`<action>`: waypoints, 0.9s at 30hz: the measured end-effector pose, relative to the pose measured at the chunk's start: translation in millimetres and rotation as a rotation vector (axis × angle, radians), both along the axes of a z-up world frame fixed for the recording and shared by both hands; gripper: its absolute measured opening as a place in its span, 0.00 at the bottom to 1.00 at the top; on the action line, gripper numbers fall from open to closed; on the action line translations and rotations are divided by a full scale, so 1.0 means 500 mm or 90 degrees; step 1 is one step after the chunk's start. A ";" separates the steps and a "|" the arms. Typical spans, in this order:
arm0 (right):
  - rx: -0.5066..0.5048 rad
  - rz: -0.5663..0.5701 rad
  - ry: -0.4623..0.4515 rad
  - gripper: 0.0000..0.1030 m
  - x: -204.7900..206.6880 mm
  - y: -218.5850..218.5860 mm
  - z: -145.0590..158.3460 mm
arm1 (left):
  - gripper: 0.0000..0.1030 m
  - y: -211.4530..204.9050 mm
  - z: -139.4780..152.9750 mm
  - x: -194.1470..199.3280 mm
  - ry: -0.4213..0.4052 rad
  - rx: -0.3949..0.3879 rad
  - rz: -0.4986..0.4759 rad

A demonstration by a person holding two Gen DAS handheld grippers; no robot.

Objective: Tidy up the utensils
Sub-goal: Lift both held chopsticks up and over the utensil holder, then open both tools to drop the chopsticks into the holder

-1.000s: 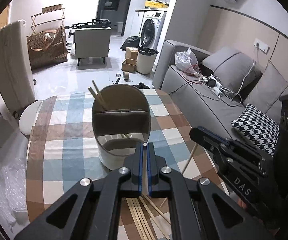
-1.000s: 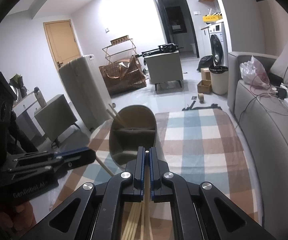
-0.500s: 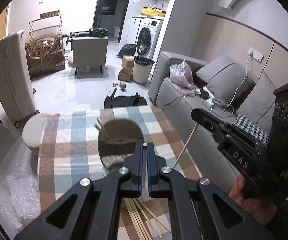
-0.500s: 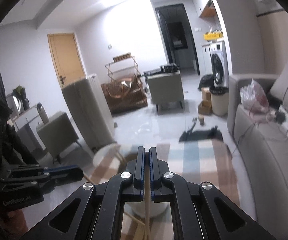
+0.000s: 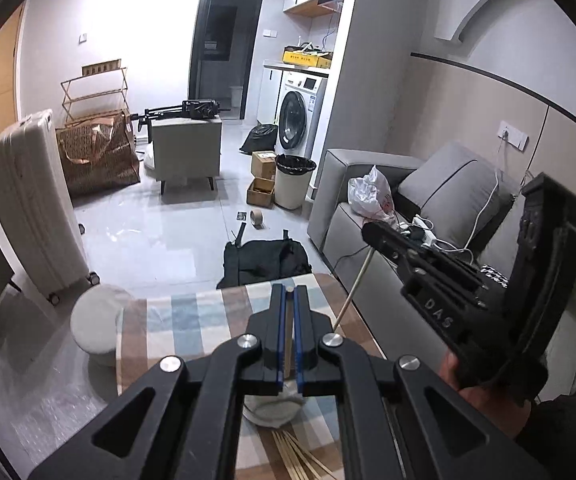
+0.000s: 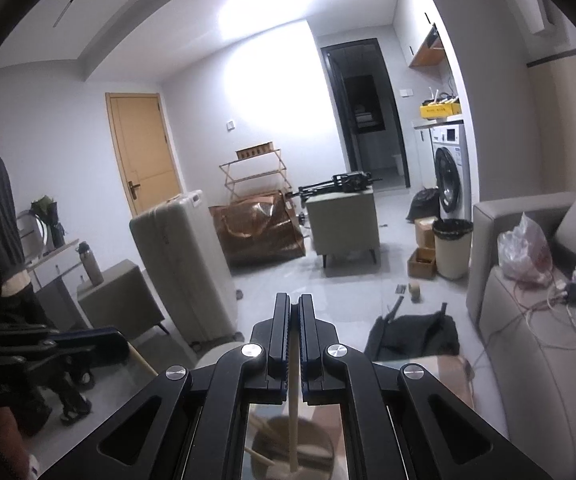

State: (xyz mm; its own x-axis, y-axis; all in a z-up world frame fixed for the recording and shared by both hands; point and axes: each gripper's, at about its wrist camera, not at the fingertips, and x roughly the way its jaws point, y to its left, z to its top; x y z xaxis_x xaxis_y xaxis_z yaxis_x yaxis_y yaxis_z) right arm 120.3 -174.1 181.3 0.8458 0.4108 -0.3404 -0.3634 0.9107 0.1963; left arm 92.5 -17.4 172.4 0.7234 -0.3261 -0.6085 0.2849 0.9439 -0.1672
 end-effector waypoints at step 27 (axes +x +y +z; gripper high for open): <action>-0.094 0.099 0.051 0.03 0.093 0.060 -0.199 | 0.00 0.024 -0.142 0.106 0.092 -0.013 0.012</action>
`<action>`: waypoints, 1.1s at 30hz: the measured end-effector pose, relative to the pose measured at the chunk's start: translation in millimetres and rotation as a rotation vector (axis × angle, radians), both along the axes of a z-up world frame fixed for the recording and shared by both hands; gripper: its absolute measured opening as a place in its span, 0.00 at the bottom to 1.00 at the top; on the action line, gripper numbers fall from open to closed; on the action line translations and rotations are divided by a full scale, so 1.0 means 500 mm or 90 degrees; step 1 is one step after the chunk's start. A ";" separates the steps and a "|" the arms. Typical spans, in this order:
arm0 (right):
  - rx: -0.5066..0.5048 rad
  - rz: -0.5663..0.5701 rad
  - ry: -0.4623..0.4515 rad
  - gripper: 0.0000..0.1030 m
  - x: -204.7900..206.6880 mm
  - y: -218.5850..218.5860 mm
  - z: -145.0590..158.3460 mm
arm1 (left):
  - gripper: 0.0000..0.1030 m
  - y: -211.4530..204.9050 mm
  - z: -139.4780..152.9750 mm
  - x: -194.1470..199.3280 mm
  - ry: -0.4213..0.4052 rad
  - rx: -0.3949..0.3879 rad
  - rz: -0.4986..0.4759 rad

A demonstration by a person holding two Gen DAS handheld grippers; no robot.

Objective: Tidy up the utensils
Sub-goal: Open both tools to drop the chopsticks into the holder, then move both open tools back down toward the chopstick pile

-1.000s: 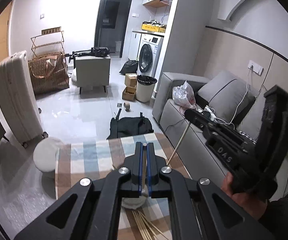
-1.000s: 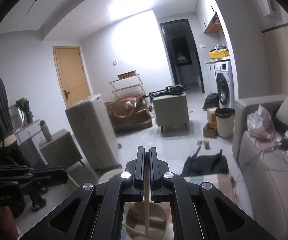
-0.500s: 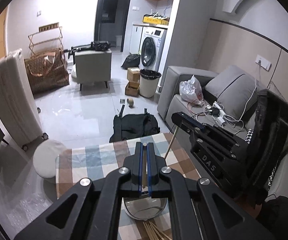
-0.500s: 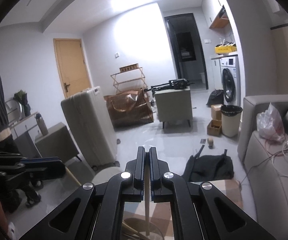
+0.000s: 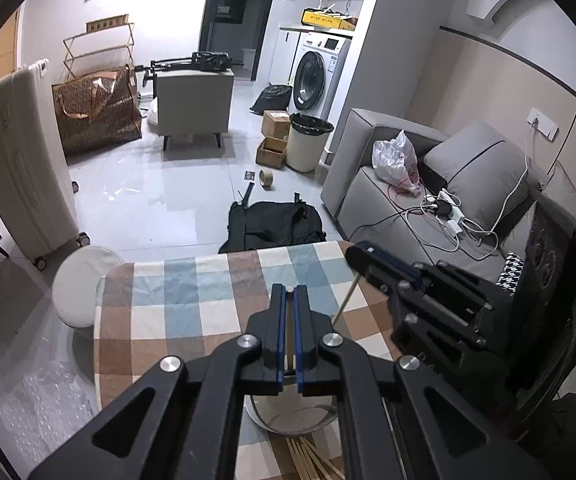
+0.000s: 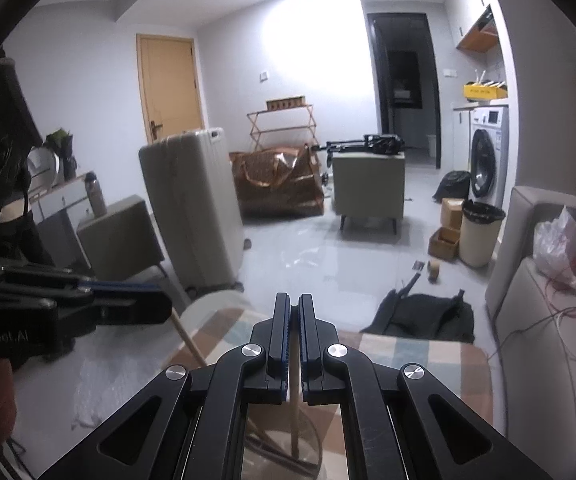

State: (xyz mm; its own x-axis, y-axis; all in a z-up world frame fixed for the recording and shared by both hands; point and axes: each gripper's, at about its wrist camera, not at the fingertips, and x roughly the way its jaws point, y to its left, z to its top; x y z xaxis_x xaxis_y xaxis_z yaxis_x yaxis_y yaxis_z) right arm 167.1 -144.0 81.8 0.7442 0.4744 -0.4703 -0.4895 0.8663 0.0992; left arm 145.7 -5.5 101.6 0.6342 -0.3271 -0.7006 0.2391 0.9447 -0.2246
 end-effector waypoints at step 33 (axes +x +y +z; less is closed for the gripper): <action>0.165 -0.136 0.094 0.88 -0.218 -0.171 0.036 | 0.81 0.021 0.013 -0.179 -0.045 0.070 0.164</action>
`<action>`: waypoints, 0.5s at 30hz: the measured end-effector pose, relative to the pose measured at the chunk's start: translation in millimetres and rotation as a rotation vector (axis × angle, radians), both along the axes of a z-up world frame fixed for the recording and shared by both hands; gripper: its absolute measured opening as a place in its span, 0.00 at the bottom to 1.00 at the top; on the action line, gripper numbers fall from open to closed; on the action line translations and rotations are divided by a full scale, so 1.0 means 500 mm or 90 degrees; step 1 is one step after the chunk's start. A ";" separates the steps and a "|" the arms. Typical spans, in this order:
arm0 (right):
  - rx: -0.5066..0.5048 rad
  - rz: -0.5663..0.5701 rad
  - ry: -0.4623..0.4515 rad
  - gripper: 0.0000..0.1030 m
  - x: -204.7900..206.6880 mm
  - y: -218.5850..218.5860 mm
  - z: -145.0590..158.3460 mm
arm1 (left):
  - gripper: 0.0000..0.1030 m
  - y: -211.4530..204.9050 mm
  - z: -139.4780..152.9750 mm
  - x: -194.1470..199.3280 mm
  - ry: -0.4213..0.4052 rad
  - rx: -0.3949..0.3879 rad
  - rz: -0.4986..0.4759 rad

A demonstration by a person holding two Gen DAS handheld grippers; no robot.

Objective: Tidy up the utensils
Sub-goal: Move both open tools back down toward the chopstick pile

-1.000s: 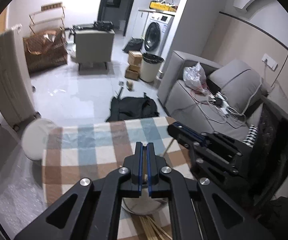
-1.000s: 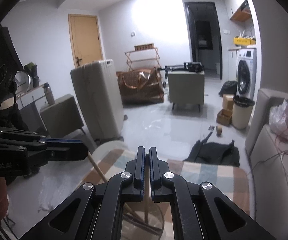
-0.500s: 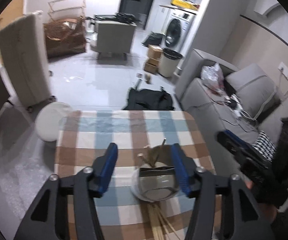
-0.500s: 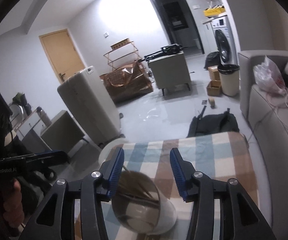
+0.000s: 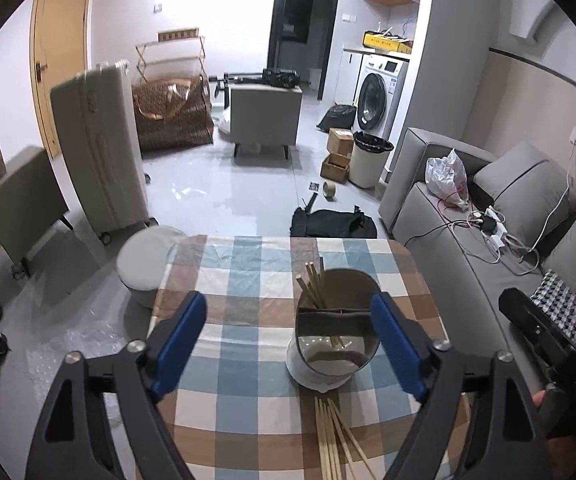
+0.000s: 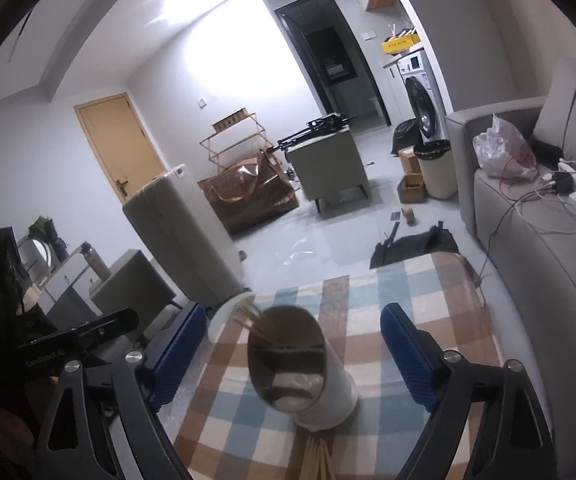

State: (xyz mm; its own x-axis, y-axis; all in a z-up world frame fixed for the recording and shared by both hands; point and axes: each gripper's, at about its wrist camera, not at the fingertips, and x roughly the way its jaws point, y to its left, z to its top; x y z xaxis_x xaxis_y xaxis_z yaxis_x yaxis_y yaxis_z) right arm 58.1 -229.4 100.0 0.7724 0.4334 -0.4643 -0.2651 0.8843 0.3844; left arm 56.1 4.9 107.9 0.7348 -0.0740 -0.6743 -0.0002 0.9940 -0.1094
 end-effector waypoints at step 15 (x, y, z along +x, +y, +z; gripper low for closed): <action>-0.076 0.022 0.003 0.97 -0.146 -0.012 -0.057 | 0.90 -0.027 -0.056 -0.077 -0.045 0.024 0.005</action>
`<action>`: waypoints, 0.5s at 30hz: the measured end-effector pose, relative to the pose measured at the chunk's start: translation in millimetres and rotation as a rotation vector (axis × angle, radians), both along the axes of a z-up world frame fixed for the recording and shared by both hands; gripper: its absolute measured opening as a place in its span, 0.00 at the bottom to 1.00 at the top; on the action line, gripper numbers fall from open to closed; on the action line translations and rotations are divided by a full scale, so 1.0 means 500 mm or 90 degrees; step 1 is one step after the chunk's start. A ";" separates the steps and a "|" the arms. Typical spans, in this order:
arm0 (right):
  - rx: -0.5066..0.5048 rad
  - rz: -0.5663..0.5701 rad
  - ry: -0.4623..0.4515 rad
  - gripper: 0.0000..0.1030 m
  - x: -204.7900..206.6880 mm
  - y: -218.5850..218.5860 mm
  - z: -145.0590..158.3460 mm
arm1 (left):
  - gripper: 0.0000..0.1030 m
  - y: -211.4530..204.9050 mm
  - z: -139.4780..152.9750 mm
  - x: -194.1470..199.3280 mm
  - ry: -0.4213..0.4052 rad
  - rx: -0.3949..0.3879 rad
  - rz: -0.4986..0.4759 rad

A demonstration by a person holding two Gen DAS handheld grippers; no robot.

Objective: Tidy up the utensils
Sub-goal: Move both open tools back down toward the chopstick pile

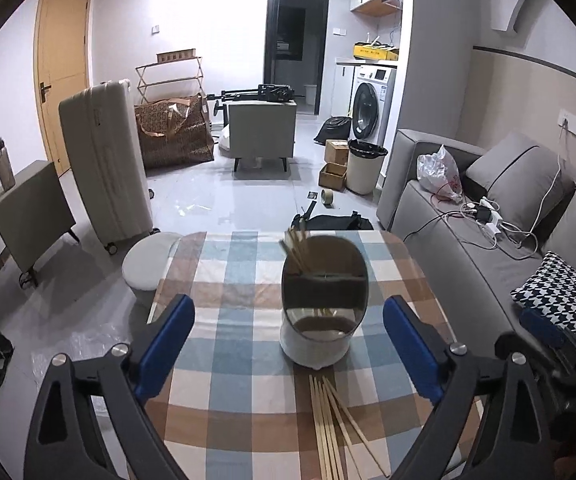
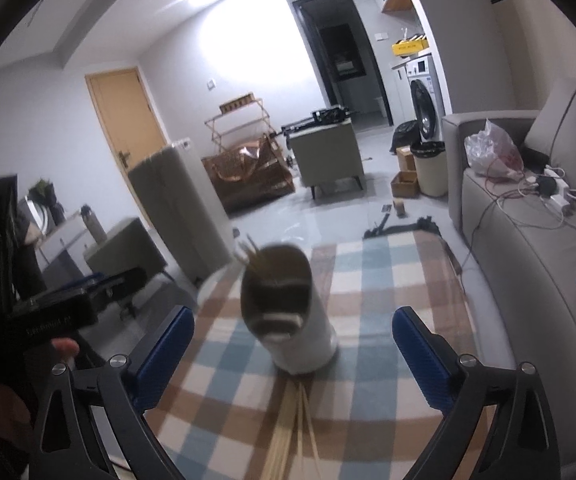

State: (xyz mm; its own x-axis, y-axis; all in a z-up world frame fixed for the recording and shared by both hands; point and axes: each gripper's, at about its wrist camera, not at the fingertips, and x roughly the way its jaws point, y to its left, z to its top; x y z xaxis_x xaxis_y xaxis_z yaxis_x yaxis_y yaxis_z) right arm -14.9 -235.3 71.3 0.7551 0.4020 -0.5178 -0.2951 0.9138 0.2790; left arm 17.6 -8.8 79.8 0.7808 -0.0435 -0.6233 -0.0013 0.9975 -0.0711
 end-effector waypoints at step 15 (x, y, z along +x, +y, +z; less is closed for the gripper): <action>-0.089 0.029 0.148 0.77 0.021 0.038 -0.173 | 0.90 0.020 -0.130 0.007 0.075 0.010 0.027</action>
State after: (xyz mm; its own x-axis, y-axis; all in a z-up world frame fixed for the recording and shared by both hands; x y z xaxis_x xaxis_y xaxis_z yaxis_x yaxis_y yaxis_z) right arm -4.5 -216.4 -15.0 0.5923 0.3452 -0.7281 -0.2800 0.9354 0.2157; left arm 20.9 1.1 14.7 0.7031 -0.0006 -0.7111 -0.0514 0.9973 -0.0517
